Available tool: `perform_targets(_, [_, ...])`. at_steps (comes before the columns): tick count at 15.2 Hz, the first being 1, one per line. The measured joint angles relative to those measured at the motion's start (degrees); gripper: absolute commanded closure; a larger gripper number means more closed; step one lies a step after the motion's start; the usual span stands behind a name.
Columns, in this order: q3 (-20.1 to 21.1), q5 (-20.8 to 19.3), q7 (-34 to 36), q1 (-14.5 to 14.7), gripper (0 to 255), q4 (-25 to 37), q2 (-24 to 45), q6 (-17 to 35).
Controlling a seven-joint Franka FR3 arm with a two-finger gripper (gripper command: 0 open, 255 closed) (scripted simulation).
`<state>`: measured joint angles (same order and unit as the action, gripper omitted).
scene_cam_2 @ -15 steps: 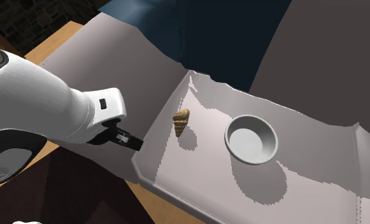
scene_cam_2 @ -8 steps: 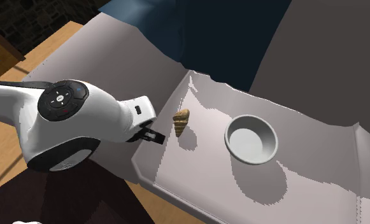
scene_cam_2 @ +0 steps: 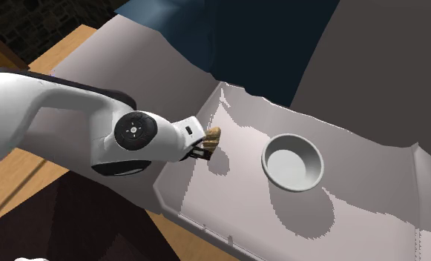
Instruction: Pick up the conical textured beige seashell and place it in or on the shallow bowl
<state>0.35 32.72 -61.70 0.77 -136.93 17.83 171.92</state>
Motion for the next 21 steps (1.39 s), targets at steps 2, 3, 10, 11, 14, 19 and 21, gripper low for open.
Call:
perform_targets(2, [3.09, 2.21, -3.43, -2.59, 0, 4.34, 4.93, 1.35])
perform_targets(3, [4.64, 3.05, -5.05, -3.95, 0, 6.23, 7.18, 2.12])
perform_targets(10, [10.99, 3.59, -11.18, -9.17, 0, 19.19, 21.73, 5.73])
perform_targets(11, [11.05, 3.51, -11.19, -9.07, 0, 19.92, 22.57, 5.93])
perform_targets(14, [11.01, 3.23, -11.17, -8.73, 0, 22.35, 25.33, 6.38])
perform_targets(19, [11.11, 2.97, -11.25, -8.53, 0, 24.83, 28.38, 7.06])
perform_targets(21, [11.10, 2.96, -11.25, -8.51, 0, 24.94, 28.51, 7.09])
